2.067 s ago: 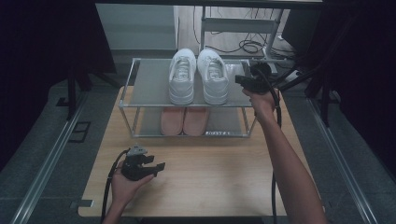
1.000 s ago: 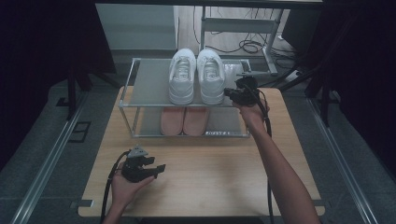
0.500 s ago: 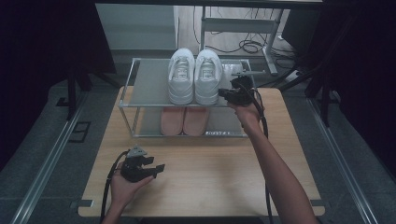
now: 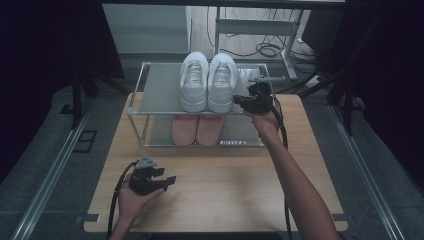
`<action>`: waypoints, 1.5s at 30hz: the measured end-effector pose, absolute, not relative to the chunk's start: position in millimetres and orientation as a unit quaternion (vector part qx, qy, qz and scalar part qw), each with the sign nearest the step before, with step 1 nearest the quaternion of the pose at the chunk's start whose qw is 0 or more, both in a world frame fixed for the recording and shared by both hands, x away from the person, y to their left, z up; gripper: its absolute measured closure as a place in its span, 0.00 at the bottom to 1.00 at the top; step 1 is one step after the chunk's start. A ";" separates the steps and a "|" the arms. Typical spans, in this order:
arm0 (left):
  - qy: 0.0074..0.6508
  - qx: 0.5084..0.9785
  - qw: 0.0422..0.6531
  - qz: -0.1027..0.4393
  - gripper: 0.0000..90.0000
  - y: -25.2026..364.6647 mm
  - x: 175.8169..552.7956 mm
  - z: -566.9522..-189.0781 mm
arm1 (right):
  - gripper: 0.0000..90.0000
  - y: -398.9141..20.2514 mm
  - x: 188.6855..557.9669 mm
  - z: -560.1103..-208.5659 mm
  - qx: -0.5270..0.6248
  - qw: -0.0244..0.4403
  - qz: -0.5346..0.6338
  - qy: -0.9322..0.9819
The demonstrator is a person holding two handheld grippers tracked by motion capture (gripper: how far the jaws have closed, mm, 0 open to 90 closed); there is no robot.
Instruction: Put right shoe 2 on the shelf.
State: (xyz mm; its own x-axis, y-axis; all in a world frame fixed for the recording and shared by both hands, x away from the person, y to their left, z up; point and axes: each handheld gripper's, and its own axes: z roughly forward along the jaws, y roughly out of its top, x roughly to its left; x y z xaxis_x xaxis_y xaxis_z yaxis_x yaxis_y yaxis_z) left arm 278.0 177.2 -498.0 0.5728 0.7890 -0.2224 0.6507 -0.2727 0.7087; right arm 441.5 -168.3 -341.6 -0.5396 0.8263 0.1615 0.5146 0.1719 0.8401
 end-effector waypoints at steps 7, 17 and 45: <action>0.455 0.792 0.397 0.087 0.45 177.4 277.8 -498.0 | 1.00 -176.7 426.3 -337.1 0.430 0.182 0.475 0.746; 0.459 0.789 0.398 0.087 0.45 177.3 277.0 -497.3 | 1.00 -216.6 386.5 -345.0 0.398 0.183 0.511 0.739; 0.463 0.789 0.395 0.087 0.45 177.2 277.4 -498.7 | 0.57 -296.7 306.8 -478.7 0.392 0.158 0.484 0.766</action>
